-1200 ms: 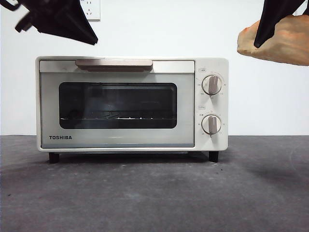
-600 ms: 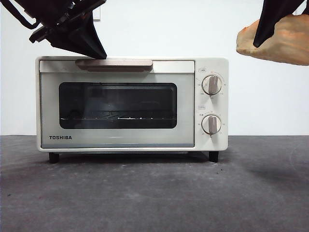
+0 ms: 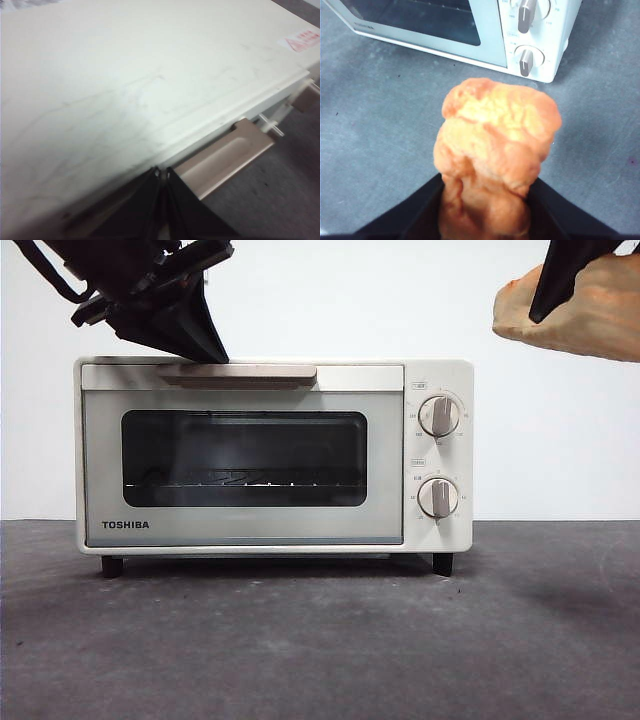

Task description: The left arm flap open the oven, the right arm pick bread and place it into oven, the left arm flap close the oven

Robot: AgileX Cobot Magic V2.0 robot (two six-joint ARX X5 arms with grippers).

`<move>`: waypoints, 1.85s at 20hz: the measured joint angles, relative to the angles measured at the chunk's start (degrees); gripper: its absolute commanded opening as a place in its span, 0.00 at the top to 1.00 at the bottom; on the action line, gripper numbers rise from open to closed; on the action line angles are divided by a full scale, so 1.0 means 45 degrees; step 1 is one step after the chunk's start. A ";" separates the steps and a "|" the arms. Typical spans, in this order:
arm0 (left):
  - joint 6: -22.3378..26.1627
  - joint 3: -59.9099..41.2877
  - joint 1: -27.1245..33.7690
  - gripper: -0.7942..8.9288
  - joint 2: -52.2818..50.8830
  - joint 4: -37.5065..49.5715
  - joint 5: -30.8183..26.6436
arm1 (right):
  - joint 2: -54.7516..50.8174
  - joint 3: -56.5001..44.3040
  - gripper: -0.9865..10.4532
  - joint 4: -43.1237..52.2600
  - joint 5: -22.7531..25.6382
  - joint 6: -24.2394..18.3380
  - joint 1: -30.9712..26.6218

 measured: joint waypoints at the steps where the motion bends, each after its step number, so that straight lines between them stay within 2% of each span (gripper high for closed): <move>1: 0.0024 0.0039 -0.0121 0.90 -0.0010 -0.0204 0.0000 | -0.0010 0.0000 0.74 0.0000 -0.0005 -0.0015 0.0000; 5: 0.0112 0.0165 -0.0646 0.90 -0.0180 -0.1375 0.0131 | -0.0010 0.0000 0.74 0.0000 0.0000 -0.0068 0.0000; 9: 0.0107 0.0204 -0.1292 0.90 -0.0272 -0.3526 0.0631 | -0.0010 0.0000 0.74 0.0015 0.0000 -0.0068 0.0000; 12: -0.0301 -0.0083 -0.1894 0.90 0.0029 -0.5527 0.0996 | -0.0010 0.0000 0.74 0.0073 -0.0005 -0.0083 0.0000; 14: -0.0695 -0.0287 -0.2055 0.90 0.0223 -0.6275 0.0733 | -0.0010 0.0000 0.74 0.0087 -0.0005 -0.0180 0.0000; 17: -0.0967 -0.0287 -0.2361 0.90 0.0233 -0.6319 0.0393 | -0.0010 0.0005 0.74 0.0316 -0.0039 -0.0316 0.0000; 21: -0.1341 -0.0287 -0.2497 0.90 0.0233 -0.6606 0.0384 | -0.0010 0.0005 0.74 0.0593 -0.0597 -0.0330 0.0000; 27: -0.1462 -0.0287 -0.2531 0.90 0.0068 -0.6620 0.0296 | 0.0486 0.0005 0.74 0.0738 -0.1025 -0.0355 0.0000; 31: -0.1486 -0.0287 -0.1943 0.90 -0.1156 -0.6625 -0.0306 | 0.1190 0.0005 0.74 0.1316 -0.1501 -0.0355 0.0000; 37: -0.1719 -0.1117 0.0525 0.90 -0.4333 -0.6708 0.0141 | 0.2880 0.0486 0.74 0.2113 -0.2259 -0.0355 0.0175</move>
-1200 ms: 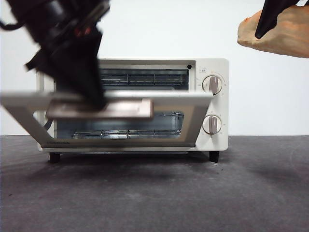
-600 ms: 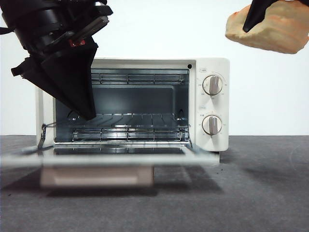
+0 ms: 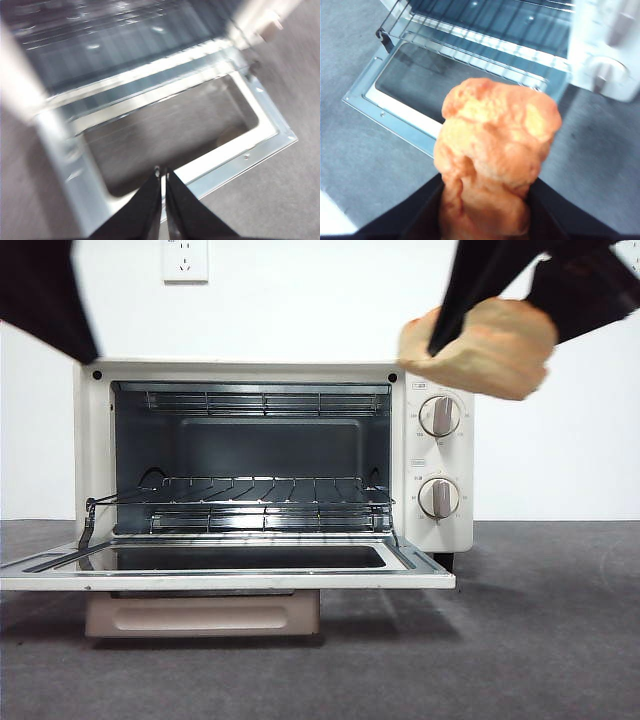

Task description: The left arm flap open the oven, the right arm pick bread and place it into oven, the left arm flap close the oven

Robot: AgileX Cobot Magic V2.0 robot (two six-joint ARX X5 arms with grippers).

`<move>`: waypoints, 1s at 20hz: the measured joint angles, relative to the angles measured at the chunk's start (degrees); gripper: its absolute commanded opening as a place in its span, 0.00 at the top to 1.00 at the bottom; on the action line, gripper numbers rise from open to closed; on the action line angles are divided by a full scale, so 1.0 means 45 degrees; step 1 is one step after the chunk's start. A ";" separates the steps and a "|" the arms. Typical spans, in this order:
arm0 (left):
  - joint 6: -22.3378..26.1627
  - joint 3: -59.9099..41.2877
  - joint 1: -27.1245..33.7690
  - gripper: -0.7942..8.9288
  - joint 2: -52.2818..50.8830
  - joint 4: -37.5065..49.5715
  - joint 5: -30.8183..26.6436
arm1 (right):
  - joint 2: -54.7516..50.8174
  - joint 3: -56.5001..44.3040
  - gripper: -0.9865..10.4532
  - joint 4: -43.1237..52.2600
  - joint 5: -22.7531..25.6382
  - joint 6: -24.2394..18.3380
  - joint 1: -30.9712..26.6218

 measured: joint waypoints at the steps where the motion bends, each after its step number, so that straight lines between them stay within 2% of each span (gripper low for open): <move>1: -0.0019 -0.0447 0.0544 0.90 -0.0529 -0.0165 0.0427 | 0.0427 0.0301 0.74 0.0053 0.0000 -0.0005 0.0155; 5: -0.0044 -0.1909 0.2035 0.90 -0.2312 -0.0345 0.1554 | 0.2419 0.1923 0.73 0.0175 0.0000 -0.0024 0.0806; 9: -0.0049 -0.2948 0.2841 0.90 -0.3614 -0.0486 0.2710 | 0.4580 0.3342 0.73 0.0214 0.0078 -0.0039 0.1112; 13: -0.0053 -0.3123 0.2919 0.90 -0.4541 -0.0976 0.2837 | 0.6577 0.4250 0.73 0.0733 0.0714 0.0155 0.1112; 20: -0.0044 -0.3123 0.2919 0.90 -0.5285 -0.1477 0.2856 | 0.8043 0.4541 0.69 0.2895 0.2152 0.1579 0.1112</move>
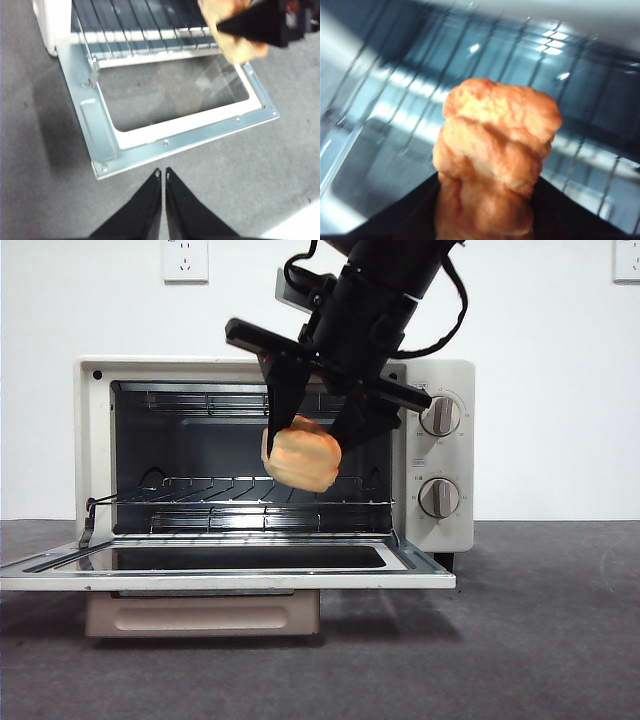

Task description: The left arm flap open the oven, the right arm pick bread and place it into oven, the left arm flap close the oven

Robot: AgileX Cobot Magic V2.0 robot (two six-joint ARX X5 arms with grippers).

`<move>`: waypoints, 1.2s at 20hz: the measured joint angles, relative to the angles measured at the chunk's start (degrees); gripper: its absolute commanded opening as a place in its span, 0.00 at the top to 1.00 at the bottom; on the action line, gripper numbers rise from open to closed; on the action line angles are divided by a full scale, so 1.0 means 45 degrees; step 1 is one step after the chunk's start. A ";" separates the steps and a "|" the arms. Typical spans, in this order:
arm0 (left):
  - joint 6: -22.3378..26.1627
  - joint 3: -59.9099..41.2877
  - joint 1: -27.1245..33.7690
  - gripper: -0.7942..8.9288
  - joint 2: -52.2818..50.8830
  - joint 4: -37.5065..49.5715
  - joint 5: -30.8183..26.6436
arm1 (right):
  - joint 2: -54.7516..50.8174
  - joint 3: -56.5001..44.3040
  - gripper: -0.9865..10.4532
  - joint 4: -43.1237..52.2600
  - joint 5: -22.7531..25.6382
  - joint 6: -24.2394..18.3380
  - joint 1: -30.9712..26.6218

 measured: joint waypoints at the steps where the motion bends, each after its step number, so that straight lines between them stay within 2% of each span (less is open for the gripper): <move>1: -0.0005 0.0000 0.0000 0.90 -0.0005 -0.0010 0.0000 | 0.0039 0.0000 0.69 0.0141 0.0267 0.0151 0.0000; 6: -0.0005 0.0000 0.0000 0.90 -0.0015 -0.0010 0.0010 | 0.0136 0.0000 0.69 0.0903 0.1200 0.0753 -0.0015; 9: 0.0000 0.0000 0.0000 0.90 -0.0015 -0.0010 0.0029 | 0.0423 0.0000 0.62 0.0952 0.1248 0.0835 -0.0029; 14: 0.0000 0.0000 0.0000 0.90 -0.0015 -0.0015 0.0029 | 0.0593 0.0005 0.57 0.0874 0.1807 0.0879 -0.0029; 18: 0.0000 0.0000 0.0000 0.90 -0.0015 -0.0015 0.0029 | 0.0593 0.0005 0.53 0.0525 0.1860 0.0942 -0.0029; 24: 0.0000 0.0000 0.0000 0.90 -0.0015 -0.0015 0.0029 | 0.0131 0.0005 0.51 -0.0049 0.1933 0.0923 0.0180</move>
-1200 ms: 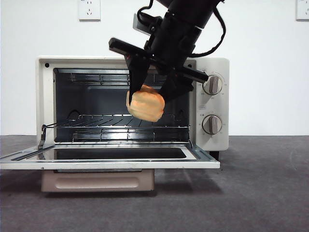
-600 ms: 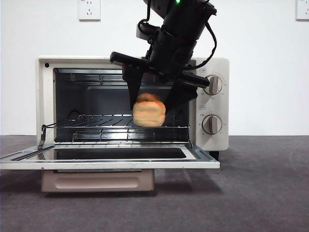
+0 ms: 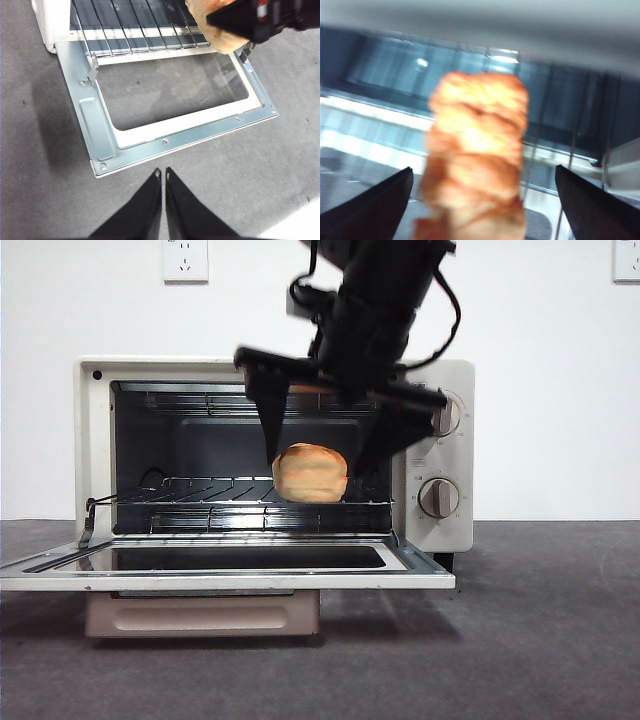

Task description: The left arm flap open the oven, the right arm pick bread and place it into oven, the left arm flap close the oven

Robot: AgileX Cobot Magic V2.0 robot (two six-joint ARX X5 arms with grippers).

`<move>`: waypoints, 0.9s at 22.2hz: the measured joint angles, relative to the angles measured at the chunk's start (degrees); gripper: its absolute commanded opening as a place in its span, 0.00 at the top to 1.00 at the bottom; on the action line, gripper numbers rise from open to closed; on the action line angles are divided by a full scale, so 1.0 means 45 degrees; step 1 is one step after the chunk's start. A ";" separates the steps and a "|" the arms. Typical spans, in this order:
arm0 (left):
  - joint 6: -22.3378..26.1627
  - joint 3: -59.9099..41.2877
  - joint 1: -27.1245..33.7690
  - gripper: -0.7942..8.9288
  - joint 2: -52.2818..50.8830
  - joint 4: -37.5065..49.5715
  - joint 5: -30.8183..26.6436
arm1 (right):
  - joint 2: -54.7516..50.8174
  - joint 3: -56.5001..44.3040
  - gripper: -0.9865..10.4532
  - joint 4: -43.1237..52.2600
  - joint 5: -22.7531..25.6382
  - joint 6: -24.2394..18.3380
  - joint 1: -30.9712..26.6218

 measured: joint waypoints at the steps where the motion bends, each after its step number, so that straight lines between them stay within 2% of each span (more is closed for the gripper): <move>1: 0.0000 0.0000 0.0000 0.90 0.0000 0.0005 0.0000 | -0.0219 -0.0005 0.51 0.0000 0.0039 -0.0063 0.0107; 6: 0.0000 0.0000 0.0000 0.90 0.0000 0.0010 -0.0024 | -0.1739 0.0000 0.51 -0.1248 0.0131 -0.0359 0.0772; 10: -0.0015 -0.0063 0.0000 0.90 0.0005 0.0505 -0.0578 | -0.3609 0.0000 0.51 -0.2487 0.0185 -0.1617 0.1574; 15: -0.0729 -0.1073 0.0000 0.90 0.0214 0.1855 -0.0563 | -0.5430 0.0024 0.51 -0.4663 0.1452 -0.3191 0.1724; 20: -0.1530 -0.1608 0.0000 0.90 0.1243 0.3473 -0.0622 | -0.6489 -0.0058 0.51 -0.5780 0.2336 -0.3798 0.1656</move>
